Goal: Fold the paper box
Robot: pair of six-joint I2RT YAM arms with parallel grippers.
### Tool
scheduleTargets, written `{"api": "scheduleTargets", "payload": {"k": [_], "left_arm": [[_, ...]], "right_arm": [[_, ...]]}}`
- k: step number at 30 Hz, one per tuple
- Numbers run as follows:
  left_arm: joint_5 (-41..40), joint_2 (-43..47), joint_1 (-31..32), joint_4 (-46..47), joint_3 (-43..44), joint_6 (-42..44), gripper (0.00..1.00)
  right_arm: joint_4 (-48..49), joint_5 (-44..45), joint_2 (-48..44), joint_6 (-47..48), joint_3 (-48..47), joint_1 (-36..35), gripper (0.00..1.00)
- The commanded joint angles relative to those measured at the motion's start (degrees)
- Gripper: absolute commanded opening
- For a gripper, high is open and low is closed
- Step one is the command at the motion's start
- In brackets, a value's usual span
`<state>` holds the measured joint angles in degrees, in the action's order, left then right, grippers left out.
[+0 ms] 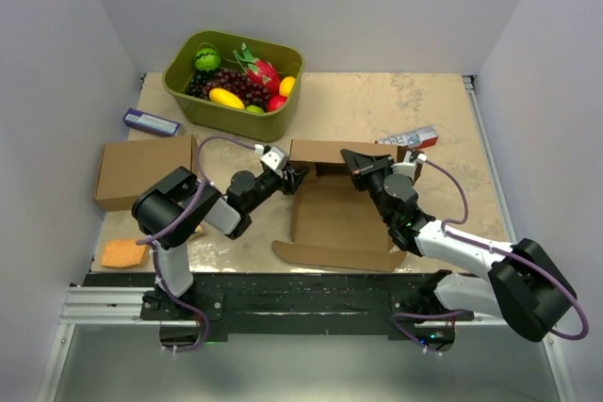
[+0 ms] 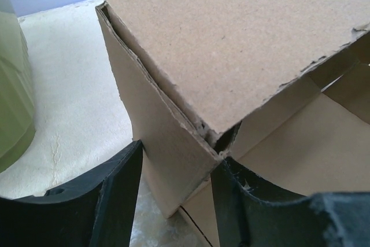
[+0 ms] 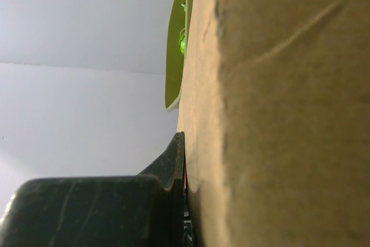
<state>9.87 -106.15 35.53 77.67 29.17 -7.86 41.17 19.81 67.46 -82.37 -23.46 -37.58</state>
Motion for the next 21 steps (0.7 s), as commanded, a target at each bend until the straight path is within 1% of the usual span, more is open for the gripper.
{"api": "scheduleTargets", "payload": {"k": [1, 5, 10, 12, 13, 14, 17, 19, 21], "left_arm": [[8.4, -3.7, 2.7, 7.2, 1.5, -1.8, 0.54], [8.6, -6.3, 2.7, 7.3, 3.1, -2.6, 0.55], [7.4, -7.2, 2.7, 7.1, 4.2, -2.6, 0.55], [6.5, -7.1, 2.7, 7.8, 4.2, -2.8, 0.46], [4.7, -7.1, 2.8, 8.5, 3.5, -3.4, 0.43], [3.3, -6.5, 3.1, 10.0, 2.8, -3.7, 0.36], [-2.1, -5.0, 4.2, 13.2, 0.5, -4.0, 0.26], [-6.1, -3.9, 5.1, 12.6, 0.1, -3.3, 0.24], [-9.2, -1.7, 7.3, 8.6, 0.5, -1.9, 0.22]], "right_arm": [[-7.6, -12.3, 1.9, 1.2, 0.8, -3.2, 0.0], [-6.9, -12.8, 2.8, 1.1, 0.5, -3.2, 0.0], [-5.8, -13.3, 3.7, 1.0, 0.3, -3.3, 0.0], [-5.7, -13.3, 3.9, 1.0, 0.3, -3.2, 0.0], [-5.7, -13.3, 3.9, 1.0, 0.3, -3.3, 0.0], [-5.8, -13.2, 3.7, 1.0, 0.3, -3.2, 0.0], [-6.4, -12.8, 3.4, 0.9, 0.2, -3.3, 0.0], [-7.4, -12.4, 2.9, 0.9, -0.1, -3.2, 0.0], [-9.3, -11.7, 1.7, 0.9, -0.8, -3.2, 0.0]]}}
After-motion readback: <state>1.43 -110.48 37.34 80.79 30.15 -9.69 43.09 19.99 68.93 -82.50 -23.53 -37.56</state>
